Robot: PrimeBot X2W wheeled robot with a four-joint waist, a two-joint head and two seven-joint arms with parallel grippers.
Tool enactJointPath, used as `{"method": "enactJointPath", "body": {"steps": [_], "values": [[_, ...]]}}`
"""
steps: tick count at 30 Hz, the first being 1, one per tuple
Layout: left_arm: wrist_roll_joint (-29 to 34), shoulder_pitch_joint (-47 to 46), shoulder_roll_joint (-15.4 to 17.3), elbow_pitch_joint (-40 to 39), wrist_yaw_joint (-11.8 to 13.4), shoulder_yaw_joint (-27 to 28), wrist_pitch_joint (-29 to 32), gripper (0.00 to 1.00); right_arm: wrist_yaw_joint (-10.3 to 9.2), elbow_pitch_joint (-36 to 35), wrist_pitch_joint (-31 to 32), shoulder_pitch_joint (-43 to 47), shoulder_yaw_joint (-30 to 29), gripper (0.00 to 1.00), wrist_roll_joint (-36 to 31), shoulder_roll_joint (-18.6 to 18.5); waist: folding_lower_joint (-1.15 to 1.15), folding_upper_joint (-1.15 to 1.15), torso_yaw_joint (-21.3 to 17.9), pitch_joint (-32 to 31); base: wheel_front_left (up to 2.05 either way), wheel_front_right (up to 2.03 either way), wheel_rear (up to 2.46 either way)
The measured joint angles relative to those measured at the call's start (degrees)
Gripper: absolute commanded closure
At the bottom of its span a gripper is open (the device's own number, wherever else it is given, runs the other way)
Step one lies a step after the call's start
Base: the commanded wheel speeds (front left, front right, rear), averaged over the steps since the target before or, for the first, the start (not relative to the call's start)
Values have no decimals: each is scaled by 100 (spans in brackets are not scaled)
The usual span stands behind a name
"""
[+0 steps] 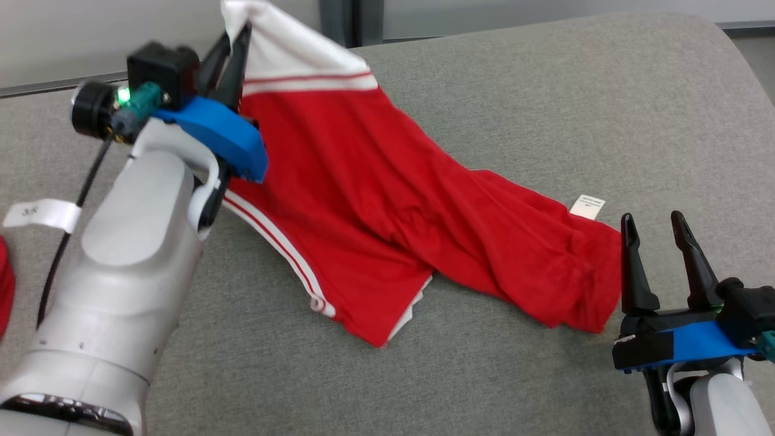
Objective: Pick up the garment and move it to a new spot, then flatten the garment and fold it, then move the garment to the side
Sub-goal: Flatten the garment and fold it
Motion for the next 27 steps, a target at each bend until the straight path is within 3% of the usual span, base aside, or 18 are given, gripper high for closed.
{"method": "enactJointPath", "body": {"steps": [8,13,22,27], "values": [[100,-951,131,-85,0,-34,-60,100,0,182,-45,-5,-48,0,97,-1,-1,0,-179,-16,0,0,0],[102,-999,113,-252,0,-126,-102,100,0,229,-54,-2,-85,0,115,-1,-1,0,-92,-97,0,0,0],[115,612,123,-1151,9,-348,-121,100,0,220,-57,103,-118,0,96,0,-1,0,295,-394,0,0,0],[166,1842,248,-1818,140,-387,-121,100,0,248,-57,186,-169,0,30,0,-1,0,565,-582,0,0,0]]}}
